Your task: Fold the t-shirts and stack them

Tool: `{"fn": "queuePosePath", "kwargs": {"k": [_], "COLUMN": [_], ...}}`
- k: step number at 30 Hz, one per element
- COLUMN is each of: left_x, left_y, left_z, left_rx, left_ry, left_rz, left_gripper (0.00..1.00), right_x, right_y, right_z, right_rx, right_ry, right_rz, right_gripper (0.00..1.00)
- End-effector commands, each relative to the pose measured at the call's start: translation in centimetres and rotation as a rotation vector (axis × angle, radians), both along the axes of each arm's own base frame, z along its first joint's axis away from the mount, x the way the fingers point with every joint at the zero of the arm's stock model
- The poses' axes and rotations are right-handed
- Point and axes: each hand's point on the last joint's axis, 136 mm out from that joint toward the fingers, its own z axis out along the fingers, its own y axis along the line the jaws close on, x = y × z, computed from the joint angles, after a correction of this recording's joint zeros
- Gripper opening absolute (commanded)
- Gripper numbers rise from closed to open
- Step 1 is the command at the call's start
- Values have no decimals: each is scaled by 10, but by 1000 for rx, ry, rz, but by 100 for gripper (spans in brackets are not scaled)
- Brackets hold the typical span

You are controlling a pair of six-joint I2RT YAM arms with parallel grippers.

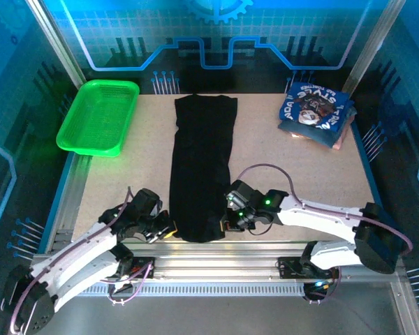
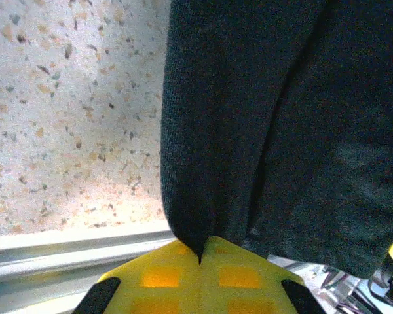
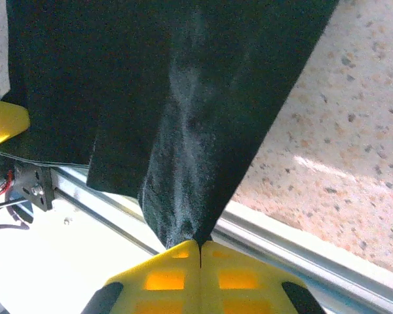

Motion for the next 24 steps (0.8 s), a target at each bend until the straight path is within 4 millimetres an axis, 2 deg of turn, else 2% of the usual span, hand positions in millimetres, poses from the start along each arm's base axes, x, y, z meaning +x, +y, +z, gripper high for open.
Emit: {"fn": "queuePosePath", "kwargs": {"k": [1, 6, 13, 19, 24], "left_x": [-10, -17, 1, 32, 78], "left_y": [3, -2, -16, -31, -35], "left_z": [5, 14, 51, 87, 113], "left_rx": [15, -2, -38, -67, -102], "left_ry": [10, -7, -85, -152, -186], "left_rz": [8, 7, -1, 9, 54], "left_gripper": [0, 0, 0, 0, 0], "right_x": [-20, -24, -17, 12, 54], "right_y": [-21, -32, -34, -33, -33], "right_z": [-8, 6, 37, 68, 94], "right_rx": [-57, -46, -19, 59, 96], "right_ry": [48, 25, -6, -32, -67], "right_rz": [-11, -43, -57, -104, -120], "right_gripper": [0, 0, 0, 0, 0]}}
